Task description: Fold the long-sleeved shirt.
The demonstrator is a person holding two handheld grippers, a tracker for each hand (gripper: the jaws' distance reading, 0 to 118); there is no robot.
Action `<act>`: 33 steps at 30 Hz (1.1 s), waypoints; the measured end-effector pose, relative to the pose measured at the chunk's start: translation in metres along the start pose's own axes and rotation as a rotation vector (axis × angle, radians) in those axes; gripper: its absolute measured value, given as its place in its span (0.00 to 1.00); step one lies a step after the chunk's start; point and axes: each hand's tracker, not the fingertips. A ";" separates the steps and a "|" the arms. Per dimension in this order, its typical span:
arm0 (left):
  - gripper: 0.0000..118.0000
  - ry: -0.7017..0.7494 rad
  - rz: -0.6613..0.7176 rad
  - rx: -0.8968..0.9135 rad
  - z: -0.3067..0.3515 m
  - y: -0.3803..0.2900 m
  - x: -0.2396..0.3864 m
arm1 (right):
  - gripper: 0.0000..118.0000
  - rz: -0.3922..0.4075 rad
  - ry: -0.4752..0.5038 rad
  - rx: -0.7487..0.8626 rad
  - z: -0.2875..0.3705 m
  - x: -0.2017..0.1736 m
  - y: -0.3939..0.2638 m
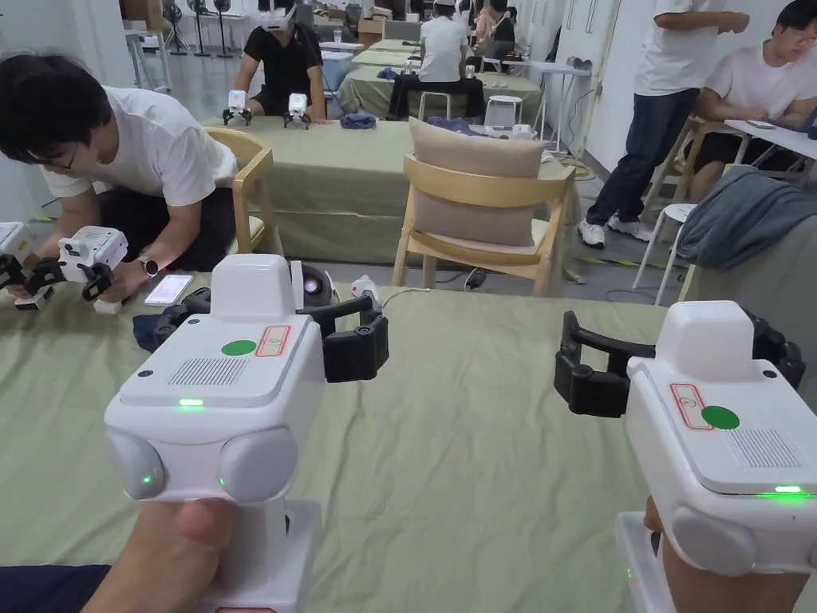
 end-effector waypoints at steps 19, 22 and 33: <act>0.94 0.068 -0.031 0.000 0.000 0.001 -0.010 | 1.00 -0.007 -0.008 0.014 0.003 0.003 0.004; 0.94 0.066 -0.030 0.001 0.001 0.002 -0.011 | 1.00 -0.009 -0.009 0.015 0.004 0.003 0.005; 0.94 0.069 -0.038 0.005 0.001 0.003 -0.012 | 1.00 -0.014 -0.012 0.017 0.003 0.004 0.005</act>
